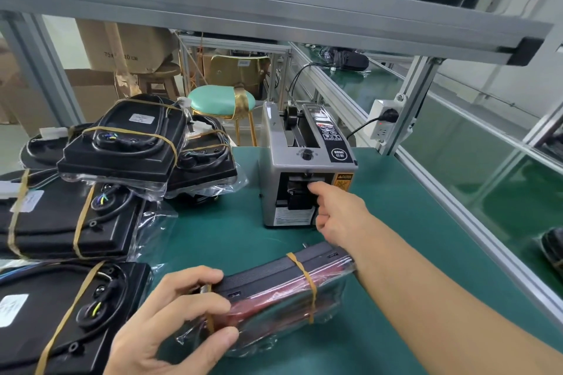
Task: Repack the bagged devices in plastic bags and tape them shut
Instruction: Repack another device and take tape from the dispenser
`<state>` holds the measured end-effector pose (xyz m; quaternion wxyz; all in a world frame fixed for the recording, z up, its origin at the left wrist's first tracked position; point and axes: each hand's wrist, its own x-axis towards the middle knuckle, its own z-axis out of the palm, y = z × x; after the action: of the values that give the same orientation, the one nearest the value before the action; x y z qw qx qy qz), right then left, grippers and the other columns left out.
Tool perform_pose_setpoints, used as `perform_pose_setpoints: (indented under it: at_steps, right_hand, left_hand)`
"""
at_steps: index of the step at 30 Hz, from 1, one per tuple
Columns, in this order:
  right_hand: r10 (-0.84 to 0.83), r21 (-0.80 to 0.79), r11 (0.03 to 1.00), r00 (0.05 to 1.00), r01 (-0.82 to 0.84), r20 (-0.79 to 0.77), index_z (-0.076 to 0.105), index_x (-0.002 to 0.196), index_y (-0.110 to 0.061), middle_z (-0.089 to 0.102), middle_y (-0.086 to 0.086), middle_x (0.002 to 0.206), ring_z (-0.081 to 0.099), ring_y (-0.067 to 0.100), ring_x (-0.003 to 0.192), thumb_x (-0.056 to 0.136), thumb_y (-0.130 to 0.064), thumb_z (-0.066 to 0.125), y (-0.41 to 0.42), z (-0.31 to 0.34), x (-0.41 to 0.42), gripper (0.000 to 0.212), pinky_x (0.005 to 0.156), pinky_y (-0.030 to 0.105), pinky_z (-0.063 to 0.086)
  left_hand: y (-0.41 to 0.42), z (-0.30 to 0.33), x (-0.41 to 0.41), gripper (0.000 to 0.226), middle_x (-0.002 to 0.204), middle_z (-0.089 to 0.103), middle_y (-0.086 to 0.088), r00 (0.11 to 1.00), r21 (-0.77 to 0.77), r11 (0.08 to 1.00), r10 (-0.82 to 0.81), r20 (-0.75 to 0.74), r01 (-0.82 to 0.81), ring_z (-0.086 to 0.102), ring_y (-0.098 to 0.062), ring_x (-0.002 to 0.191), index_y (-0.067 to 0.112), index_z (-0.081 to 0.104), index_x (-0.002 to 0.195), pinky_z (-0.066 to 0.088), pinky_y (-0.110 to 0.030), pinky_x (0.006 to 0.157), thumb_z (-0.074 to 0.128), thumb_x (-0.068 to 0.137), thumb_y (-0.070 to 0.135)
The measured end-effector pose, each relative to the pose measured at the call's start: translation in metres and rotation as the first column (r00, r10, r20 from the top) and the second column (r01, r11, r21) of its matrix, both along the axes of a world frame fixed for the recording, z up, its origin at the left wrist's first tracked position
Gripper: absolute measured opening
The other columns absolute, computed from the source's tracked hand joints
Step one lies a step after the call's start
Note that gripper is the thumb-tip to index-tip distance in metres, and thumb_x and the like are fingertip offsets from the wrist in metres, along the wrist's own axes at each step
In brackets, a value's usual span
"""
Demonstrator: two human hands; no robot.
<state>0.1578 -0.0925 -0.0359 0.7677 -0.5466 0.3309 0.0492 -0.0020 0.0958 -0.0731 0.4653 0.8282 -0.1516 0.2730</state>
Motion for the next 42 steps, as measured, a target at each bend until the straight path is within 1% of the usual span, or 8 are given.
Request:
perform_pose_setpoints:
  at_steps: [3, 6, 8, 11, 15, 25, 32, 42]
  right_hand:
    - [0.127, 0.084, 0.988, 0.991, -0.130, 0.040, 0.051, 0.073, -0.017, 0.035, -0.008, 0.043, 0.023, 0.004, 0.029, 0.087, -0.009, 0.066, -0.012, 0.004, -0.008, 0.022, 0.030, 0.015, 0.019]
    - [0.259, 0.070, 0.960, 0.953, -0.272, 0.157, 0.053, 0.069, -0.021, 0.039, -0.009, 0.047, 0.030, 0.004, 0.042, 0.083, -0.017, 0.068, -0.038, 0.024, -0.026, 0.021, 0.043, 0.016, 0.026]
    - [0.341, -0.097, 0.940, 0.903, -0.326, 0.262, 0.065, 0.068, -0.022, 0.052, -0.010, 0.058, 0.044, 0.005, 0.056, 0.064, -0.030, 0.075, -0.050, 0.044, -0.048, 0.014, 0.059, 0.020, 0.033]
    - [0.476, -0.390, 0.858, 0.800, -0.333, 0.365, 0.079, 0.075, -0.025, 0.071, -0.019, 0.095, 0.063, -0.007, 0.089, 0.047, -0.043, 0.080, -0.047, 0.058, -0.086, 0.033, 0.080, 0.023, 0.034]
    - [0.569, -0.474, 0.798, 0.726, -0.373, 0.387, 0.076, 0.065, -0.020, 0.056, -0.031, 0.123, 0.047, -0.022, 0.111, 0.065, -0.032, 0.082, -0.024, 0.045, -0.118, 0.013, 0.085, 0.019, 0.031]
    - [0.534, -0.709, 0.674, 0.800, -0.207, 0.274, 0.074, 0.062, -0.039, 0.039, -0.049, 0.126, 0.026, -0.027, 0.121, 0.061, -0.041, 0.069, -0.008, 0.013, -0.145, 0.006, 0.093, 0.018, 0.028]
    - [0.559, -0.728, 0.640, 0.799, -0.247, 0.221, 0.073, 0.065, -0.040, 0.036, -0.048, 0.130, 0.016, -0.024, 0.130, 0.066, -0.045, 0.075, -0.005, 0.014, -0.148, 0.005, 0.117, 0.043, 0.014]
    - [0.607, -0.751, 0.596, 0.772, -0.284, 0.190, 0.073, 0.063, -0.040, 0.036, -0.047, 0.130, 0.006, -0.025, 0.131, 0.063, -0.044, 0.067, -0.008, 0.013, -0.147, 0.006, 0.112, 0.031, 0.007]
  left_hand:
    - [0.000, -0.012, 0.001, 0.028, 0.115, 0.061, 0.008, 0.999, -0.009, 0.999, -0.032, 0.012, 0.032, 0.064, -0.010, 0.099, 0.034, 0.069, 0.094, 0.046, -0.015, 0.092, 0.058, 0.083, 0.056]
    - [-0.010, -0.012, 0.001, 0.026, 0.110, 0.061, 0.010, 0.999, -0.062, 0.998, -0.003, 0.042, 0.006, 0.063, -0.008, 0.097, 0.033, 0.070, 0.094, 0.044, -0.009, 0.089, 0.058, 0.084, 0.053]
    - [-0.021, -0.015, 0.004, 0.021, 0.104, 0.060, 0.010, 0.995, -0.110, 0.992, 0.063, 0.071, -0.055, 0.063, -0.008, 0.089, 0.033, 0.069, 0.095, 0.047, -0.011, 0.085, 0.065, 0.076, 0.043]
    - [-0.040, -0.017, 0.007, 0.022, 0.099, 0.058, 0.010, 0.989, -0.137, 0.985, 0.115, 0.089, -0.102, 0.062, -0.007, 0.084, 0.032, 0.069, 0.092, 0.048, -0.012, 0.080, 0.068, 0.070, 0.033]
    - [-0.046, -0.021, 0.001, 0.019, 0.100, 0.055, 0.010, 0.985, -0.044, 0.991, 0.130, 0.115, -0.126, 0.060, -0.003, 0.090, 0.035, 0.067, 0.090, 0.045, -0.006, 0.080, 0.069, 0.071, 0.033]
    - [-0.044, -0.017, -0.006, 0.020, 0.094, 0.051, 0.011, 0.982, 0.019, 0.988, 0.151, 0.115, -0.154, 0.063, -0.020, 0.079, 0.034, 0.066, 0.090, 0.052, -0.030, 0.064, 0.070, 0.070, 0.032]
    - [-0.045, -0.011, -0.010, 0.015, 0.091, 0.051, 0.010, 0.990, 0.004, 0.995, 0.097, 0.106, -0.098, 0.060, -0.024, 0.073, 0.032, 0.066, 0.088, 0.050, -0.033, 0.061, 0.070, 0.073, 0.031]
    - [-0.045, -0.005, -0.012, 0.018, 0.089, 0.060, 0.007, 0.993, 0.017, 0.996, 0.084, 0.087, -0.086, 0.062, -0.020, 0.077, 0.030, 0.064, 0.088, 0.051, -0.034, 0.064, 0.070, 0.071, 0.033]
